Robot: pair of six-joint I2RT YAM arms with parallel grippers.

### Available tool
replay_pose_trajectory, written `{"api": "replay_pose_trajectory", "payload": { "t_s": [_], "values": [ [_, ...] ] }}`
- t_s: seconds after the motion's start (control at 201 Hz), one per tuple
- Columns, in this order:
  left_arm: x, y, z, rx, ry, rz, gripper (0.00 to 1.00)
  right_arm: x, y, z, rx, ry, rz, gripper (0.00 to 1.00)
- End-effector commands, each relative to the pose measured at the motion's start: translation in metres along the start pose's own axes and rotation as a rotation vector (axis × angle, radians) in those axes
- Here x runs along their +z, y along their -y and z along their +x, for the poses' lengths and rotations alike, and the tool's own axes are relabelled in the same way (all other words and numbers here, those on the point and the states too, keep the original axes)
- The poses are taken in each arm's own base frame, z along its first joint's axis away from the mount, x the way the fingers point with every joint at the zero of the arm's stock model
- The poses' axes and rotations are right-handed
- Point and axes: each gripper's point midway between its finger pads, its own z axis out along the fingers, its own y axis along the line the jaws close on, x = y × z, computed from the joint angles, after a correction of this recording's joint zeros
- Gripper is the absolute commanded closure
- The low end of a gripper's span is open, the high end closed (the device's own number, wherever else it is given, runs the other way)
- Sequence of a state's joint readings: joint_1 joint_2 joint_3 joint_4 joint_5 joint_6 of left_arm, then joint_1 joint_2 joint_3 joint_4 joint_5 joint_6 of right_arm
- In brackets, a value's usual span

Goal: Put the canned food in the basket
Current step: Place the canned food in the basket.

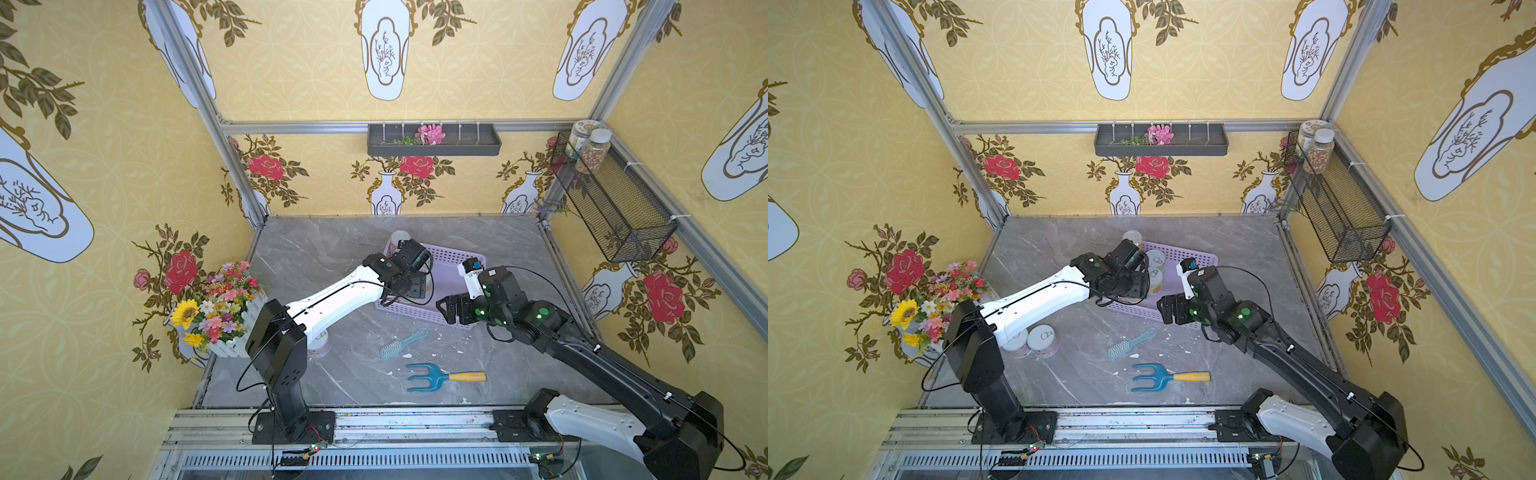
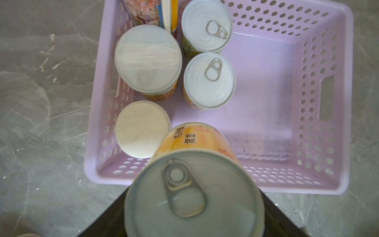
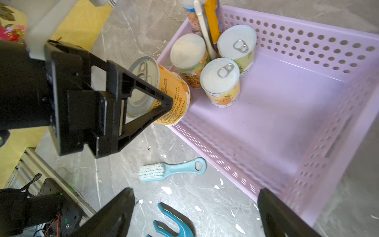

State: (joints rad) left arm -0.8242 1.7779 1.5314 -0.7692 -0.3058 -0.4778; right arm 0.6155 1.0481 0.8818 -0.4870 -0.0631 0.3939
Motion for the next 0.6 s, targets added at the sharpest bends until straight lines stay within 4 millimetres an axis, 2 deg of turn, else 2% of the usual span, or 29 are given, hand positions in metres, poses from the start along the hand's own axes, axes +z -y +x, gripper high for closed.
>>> {"api": "replay_pose_trajectory", "payload": {
  "t_s": [0.0,0.279,0.494,0.598],
  "values": [
    [0.008,0.009,-0.008,0.04,0.011,0.014,0.26,-0.006,0.015,0.006,0.049,-0.022,0.054,0.03],
    [0.029,0.019,-0.009,0.098,-0.024,0.017,0.27,-0.01,0.021,0.009,0.064,-0.027,0.055,0.03],
    [0.035,0.042,-0.006,0.115,-0.044,0.132,0.27,-0.013,0.024,0.012,0.07,-0.025,0.063,0.03],
    [0.042,0.049,-0.004,0.119,-0.061,0.159,0.27,-0.015,0.036,0.017,0.096,-0.05,0.119,0.03]
  ]
}}
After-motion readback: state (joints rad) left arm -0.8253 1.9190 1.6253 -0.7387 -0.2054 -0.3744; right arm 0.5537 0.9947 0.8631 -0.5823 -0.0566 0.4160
